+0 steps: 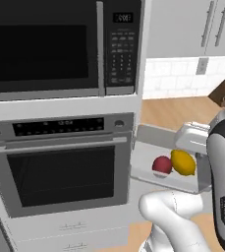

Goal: Take the meat container that has the steak and place it on the second highest rack of the freezer. Then take the vegetable container that has the tomato and lemon and place it on the highest rack of the freezer.

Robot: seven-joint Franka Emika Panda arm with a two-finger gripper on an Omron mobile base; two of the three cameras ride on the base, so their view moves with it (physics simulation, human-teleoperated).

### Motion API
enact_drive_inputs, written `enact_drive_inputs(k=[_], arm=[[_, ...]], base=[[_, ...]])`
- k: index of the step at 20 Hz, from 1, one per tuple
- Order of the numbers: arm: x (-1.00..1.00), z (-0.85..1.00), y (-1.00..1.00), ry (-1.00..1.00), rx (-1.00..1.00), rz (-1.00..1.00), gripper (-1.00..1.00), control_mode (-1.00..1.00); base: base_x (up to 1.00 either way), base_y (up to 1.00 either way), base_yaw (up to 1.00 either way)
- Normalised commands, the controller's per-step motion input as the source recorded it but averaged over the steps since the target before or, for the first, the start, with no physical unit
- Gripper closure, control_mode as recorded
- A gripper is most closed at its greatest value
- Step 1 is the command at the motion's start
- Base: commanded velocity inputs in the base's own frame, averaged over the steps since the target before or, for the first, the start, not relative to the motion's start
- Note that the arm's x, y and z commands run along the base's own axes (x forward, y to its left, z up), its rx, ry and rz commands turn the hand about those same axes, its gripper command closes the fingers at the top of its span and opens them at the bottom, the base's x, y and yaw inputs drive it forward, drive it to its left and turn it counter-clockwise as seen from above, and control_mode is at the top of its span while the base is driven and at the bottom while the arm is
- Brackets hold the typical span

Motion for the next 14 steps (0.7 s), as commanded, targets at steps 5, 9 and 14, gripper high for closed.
enact_drive_inputs(k=[5, 9, 14], arm=[[0.00, 0.00, 0.00, 0.00, 0.00, 0.00, 1.00, 1.00], [0.00, 0.00, 0.00, 0.00, 0.00, 0.00, 1.00, 1.00], [0.00, 0.00, 0.00, 0.00, 0.00, 0.00, 1.00, 1.00]], base=[[0.00, 1.00, -0.02], [-0.04, 1.00, -0.02], [-0.05, 1.00, -0.01]])
